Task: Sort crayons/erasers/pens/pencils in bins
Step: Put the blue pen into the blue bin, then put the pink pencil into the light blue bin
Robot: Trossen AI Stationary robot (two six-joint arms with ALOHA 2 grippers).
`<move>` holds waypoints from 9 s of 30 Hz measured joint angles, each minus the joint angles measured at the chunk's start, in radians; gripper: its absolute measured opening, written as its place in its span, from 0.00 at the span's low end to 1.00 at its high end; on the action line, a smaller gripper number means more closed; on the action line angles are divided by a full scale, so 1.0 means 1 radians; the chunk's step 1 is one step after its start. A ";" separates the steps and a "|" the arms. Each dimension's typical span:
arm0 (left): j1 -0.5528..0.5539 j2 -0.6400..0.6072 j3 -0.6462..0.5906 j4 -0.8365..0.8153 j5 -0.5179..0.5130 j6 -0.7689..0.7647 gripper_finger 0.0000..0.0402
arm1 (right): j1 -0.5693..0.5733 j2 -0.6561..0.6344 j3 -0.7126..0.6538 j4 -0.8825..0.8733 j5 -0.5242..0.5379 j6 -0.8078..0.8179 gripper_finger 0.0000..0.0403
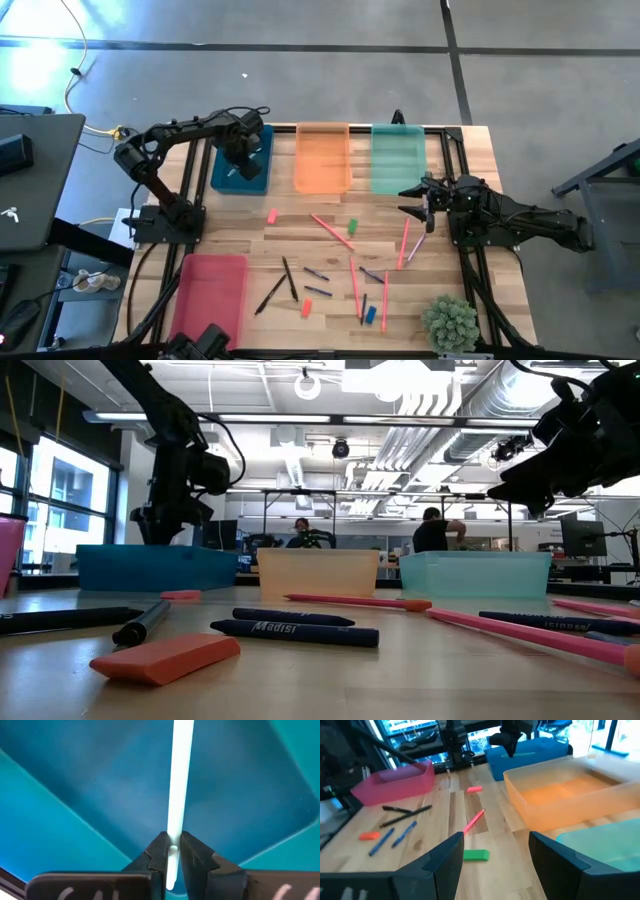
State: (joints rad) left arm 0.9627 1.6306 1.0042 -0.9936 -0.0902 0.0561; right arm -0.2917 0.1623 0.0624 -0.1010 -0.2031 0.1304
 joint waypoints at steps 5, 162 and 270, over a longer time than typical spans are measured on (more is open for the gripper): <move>0.000 0.000 0.000 0.001 -0.002 0.000 0.15 | 0.000 0.000 0.000 0.000 0.000 0.001 0.54; -0.457 -0.346 -0.069 0.141 -0.208 -0.237 0.22 | 0.545 1.841 1.219 -0.598 0.356 0.744 0.35; -0.457 -0.346 -0.069 0.238 -0.211 -0.236 0.22 | -0.308 1.193 0.760 -0.697 0.386 0.249 0.07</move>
State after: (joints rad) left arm 0.5060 1.2846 0.9354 -0.7559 -0.3016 -0.1804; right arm -0.5999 1.3552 0.8223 -0.7985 0.1829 0.3793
